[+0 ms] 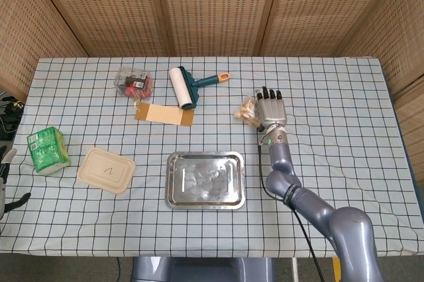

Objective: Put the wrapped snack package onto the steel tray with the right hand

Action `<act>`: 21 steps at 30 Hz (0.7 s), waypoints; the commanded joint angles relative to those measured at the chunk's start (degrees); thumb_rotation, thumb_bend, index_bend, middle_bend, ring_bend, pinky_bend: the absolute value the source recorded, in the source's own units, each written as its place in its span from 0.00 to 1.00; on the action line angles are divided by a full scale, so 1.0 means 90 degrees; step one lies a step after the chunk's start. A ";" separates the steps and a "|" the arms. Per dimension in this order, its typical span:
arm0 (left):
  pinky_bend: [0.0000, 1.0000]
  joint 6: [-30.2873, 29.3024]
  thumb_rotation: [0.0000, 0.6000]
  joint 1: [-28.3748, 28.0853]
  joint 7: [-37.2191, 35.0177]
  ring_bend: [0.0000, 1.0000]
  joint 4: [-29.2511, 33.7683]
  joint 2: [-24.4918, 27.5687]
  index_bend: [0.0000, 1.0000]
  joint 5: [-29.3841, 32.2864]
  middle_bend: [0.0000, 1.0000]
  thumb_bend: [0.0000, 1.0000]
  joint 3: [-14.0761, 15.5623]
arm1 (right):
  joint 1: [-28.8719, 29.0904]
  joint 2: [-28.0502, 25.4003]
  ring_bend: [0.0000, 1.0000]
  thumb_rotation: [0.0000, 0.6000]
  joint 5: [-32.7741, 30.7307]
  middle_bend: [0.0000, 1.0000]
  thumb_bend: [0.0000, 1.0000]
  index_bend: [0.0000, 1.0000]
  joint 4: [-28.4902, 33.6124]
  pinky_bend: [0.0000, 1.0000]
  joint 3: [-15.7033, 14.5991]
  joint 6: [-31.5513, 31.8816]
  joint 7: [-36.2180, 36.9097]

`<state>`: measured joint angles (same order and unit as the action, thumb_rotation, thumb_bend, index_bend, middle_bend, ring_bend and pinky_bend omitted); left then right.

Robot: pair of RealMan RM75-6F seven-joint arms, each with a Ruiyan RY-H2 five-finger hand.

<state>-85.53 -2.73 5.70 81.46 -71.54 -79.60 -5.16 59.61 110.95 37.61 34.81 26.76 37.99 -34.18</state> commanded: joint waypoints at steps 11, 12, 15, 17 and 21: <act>0.00 -0.0063 1.00 0.0013 -0.0023 0.00 0.0004 0.0010 0.00 0.0016 0.00 0.00 -0.0019 | 0.0129 0.0675 0.50 1.00 0.1479 0.52 0.49 0.61 -0.1213 0.61 -0.0404 -0.0068 0.2121; 0.00 -0.0071 1.00 0.0013 -0.0025 0.00 0.0009 0.0014 0.00 0.0005 0.00 0.00 -0.0016 | 0.0110 0.0678 0.52 1.00 0.1583 0.53 0.49 0.63 -0.1169 0.63 -0.0437 -0.0014 0.2224; 0.00 -0.0098 1.00 0.0019 -0.0050 0.00 0.0016 0.0021 0.00 -0.0023 0.00 0.00 -0.0010 | 0.0048 0.0630 0.53 1.00 0.1822 0.54 0.49 0.64 -0.0896 0.64 -0.0498 0.0251 0.2422; 0.00 -0.0119 1.00 0.0024 -0.0085 0.00 0.0008 0.0027 0.00 -0.0033 0.00 0.00 -0.0015 | 0.0008 0.0555 0.53 1.00 0.1950 0.54 0.49 0.65 -0.0620 0.64 -0.0505 0.0466 0.2508; 0.00 -0.0129 1.00 0.0038 -0.0168 0.00 -0.0019 0.0046 0.00 -0.0006 0.00 0.00 -0.0032 | -0.0180 0.0144 0.53 1.00 0.2241 0.54 0.49 0.65 0.0610 0.64 -0.0494 0.1199 0.2506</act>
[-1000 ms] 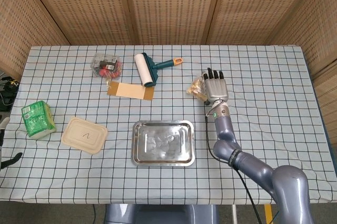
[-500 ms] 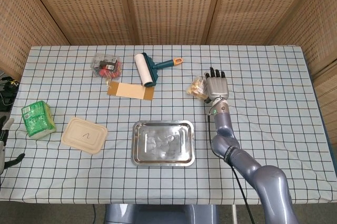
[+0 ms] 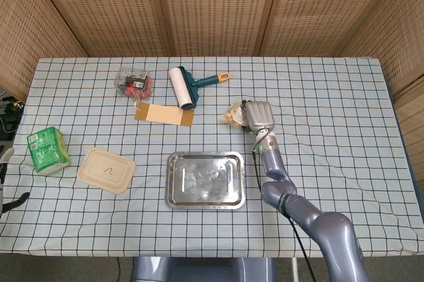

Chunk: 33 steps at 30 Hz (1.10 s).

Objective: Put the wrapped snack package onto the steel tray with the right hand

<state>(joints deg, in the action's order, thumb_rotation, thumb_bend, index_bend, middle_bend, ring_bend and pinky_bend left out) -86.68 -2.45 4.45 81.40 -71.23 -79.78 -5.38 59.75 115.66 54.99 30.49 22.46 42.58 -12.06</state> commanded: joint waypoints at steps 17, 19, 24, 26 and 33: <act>0.00 -0.0032 1.00 0.0012 -0.0137 0.00 -0.0040 0.0006 0.00 -0.0100 0.00 0.00 0.0046 | -0.1260 -0.1596 0.53 1.00 0.0318 0.53 0.49 0.64 0.6470 0.64 -0.0708 0.2541 -0.2089; 0.00 -0.0058 1.00 0.0024 -0.0162 0.00 -0.0032 0.0008 0.00 -0.0124 0.00 0.00 0.0056 | -0.1280 -0.1496 0.53 1.00 0.0298 0.52 0.48 0.63 0.6534 0.63 -0.0782 0.2595 -0.2176; 0.00 -0.0116 1.00 0.0059 -0.0256 0.00 -0.0011 0.0031 0.00 -0.0117 0.00 0.00 0.0039 | -0.1314 -0.1369 0.31 1.00 0.0317 0.29 0.26 0.39 0.6638 0.37 -0.0959 0.2589 -0.2305; 0.00 -0.0086 1.00 0.0056 -0.0285 0.00 -0.0010 0.0037 0.00 -0.0103 0.00 0.00 0.0043 | -0.1289 -0.1365 0.15 1.00 0.0197 0.14 0.17 0.26 0.6721 0.20 -0.0981 0.2541 -0.2488; 0.00 -0.0032 1.00 0.0044 -0.0322 0.00 -0.0042 0.0039 0.00 -0.0077 0.00 0.00 0.0041 | -0.1181 -0.1373 0.00 1.00 -0.0198 0.00 0.11 0.13 0.7132 0.00 -0.0967 0.2708 -0.3331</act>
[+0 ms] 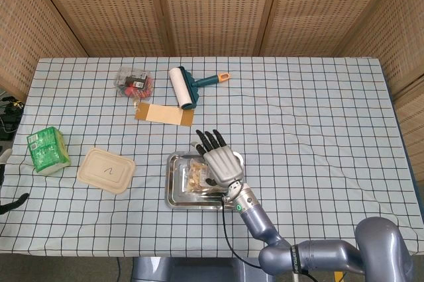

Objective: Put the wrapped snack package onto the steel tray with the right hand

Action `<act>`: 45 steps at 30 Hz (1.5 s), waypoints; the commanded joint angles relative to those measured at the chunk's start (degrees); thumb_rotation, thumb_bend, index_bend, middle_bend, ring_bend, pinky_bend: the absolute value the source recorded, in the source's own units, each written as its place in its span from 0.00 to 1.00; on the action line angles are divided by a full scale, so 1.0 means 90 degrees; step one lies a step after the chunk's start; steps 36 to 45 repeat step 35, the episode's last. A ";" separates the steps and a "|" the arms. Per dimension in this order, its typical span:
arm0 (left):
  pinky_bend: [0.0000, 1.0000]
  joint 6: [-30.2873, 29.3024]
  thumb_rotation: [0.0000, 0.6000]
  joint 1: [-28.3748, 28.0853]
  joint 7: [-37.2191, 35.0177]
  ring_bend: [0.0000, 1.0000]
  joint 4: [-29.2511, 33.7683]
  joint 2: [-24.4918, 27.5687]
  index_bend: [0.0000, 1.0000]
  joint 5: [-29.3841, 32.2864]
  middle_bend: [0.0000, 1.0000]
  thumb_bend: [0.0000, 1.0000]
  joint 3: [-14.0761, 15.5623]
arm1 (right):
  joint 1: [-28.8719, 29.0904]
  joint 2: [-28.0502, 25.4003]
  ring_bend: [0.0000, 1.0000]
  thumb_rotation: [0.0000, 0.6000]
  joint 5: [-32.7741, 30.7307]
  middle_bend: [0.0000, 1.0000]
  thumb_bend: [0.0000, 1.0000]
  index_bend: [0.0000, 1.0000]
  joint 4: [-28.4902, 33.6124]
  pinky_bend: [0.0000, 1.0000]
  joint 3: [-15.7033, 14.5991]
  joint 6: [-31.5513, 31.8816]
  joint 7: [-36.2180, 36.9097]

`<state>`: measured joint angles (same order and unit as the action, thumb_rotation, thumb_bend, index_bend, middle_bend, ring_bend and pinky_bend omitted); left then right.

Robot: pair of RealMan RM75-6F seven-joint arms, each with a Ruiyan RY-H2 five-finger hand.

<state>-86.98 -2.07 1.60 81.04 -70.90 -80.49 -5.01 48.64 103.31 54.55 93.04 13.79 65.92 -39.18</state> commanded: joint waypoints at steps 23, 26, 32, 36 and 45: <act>0.00 -0.0188 1.00 0.0070 0.0167 0.00 -0.0013 -0.0079 0.00 -0.0124 0.00 0.00 0.0059 | -0.2463 -0.2201 0.00 1.00 0.2853 0.00 0.11 0.10 -0.1081 0.00 -0.1909 0.2647 0.2120; 0.00 -0.0218 1.00 0.0090 0.0210 0.00 -0.0037 -0.0099 0.00 -0.0181 0.00 0.00 0.0104 | -0.2762 -0.2281 0.00 1.00 0.2919 0.00 0.11 0.09 -0.1294 0.00 -0.2002 0.2755 0.2481; 0.00 -0.0249 1.00 0.0123 0.0210 0.00 -0.0062 -0.0112 0.00 -0.0203 0.00 0.00 0.0128 | -0.3187 -0.2323 0.00 1.00 0.3028 0.00 0.11 0.08 -0.1641 0.00 -0.2038 0.2883 0.3060; 0.00 -0.0334 1.00 0.0144 0.0223 0.00 -0.0043 -0.0105 0.00 -0.0251 0.00 0.00 0.0123 | -0.3367 -0.2322 0.00 1.00 0.3113 0.00 0.11 0.08 -0.1874 0.00 -0.2051 0.2899 0.3250; 0.00 -0.0334 1.00 0.0144 0.0223 0.00 -0.0043 -0.0105 0.00 -0.0251 0.00 0.00 0.0123 | -0.3367 -0.2322 0.00 1.00 0.3113 0.00 0.11 0.08 -0.1874 0.00 -0.2051 0.2899 0.3250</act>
